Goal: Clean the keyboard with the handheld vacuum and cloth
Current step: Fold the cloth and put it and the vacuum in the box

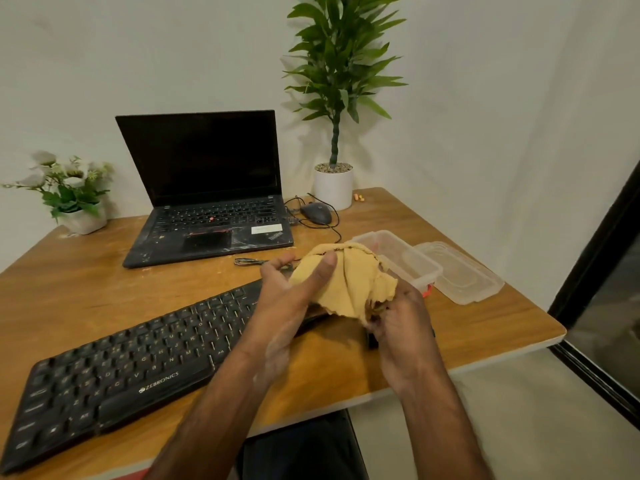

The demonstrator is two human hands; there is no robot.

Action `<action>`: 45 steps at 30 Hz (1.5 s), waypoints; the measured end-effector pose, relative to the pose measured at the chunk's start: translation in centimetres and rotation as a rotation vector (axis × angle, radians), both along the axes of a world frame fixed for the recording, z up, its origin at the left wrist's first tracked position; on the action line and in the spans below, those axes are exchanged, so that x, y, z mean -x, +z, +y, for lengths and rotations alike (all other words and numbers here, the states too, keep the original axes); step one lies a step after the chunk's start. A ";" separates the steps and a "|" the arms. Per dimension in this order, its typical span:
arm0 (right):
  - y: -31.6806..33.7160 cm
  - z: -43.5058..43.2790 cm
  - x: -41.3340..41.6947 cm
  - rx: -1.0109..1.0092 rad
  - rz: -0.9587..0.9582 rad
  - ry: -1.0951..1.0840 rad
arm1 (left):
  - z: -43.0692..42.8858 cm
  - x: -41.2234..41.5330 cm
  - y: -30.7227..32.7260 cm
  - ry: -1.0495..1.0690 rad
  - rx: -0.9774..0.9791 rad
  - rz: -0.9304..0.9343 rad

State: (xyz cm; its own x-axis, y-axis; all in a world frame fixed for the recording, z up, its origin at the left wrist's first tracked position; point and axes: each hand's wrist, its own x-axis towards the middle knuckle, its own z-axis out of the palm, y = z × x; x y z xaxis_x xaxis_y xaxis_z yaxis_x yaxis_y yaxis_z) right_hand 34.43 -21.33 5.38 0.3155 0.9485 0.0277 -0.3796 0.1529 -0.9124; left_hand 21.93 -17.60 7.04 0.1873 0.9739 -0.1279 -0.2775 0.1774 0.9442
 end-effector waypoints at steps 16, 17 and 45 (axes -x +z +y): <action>3.6 2.5 -2.6 0.091 -0.293 -0.158 | 1.3 4.4 0.5 -0.336 -0.420 0.717; 4.2 2.8 -3.0 0.102 -0.289 -0.139 | 1.1 4.3 0.3 -0.403 -0.460 0.804; 1.4 0.1 1.7 -0.022 -1.287 -0.162 | 0.9 1.6 1.9 -0.070 0.041 0.085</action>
State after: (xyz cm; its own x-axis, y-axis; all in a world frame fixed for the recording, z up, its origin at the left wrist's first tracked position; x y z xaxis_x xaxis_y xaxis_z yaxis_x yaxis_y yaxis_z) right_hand 32.75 -21.20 6.81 0.1609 0.8978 0.4101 0.7868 0.1341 -0.6024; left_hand 20.30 -16.66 8.93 0.2410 0.9525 -0.1861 -0.1827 0.2328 0.9552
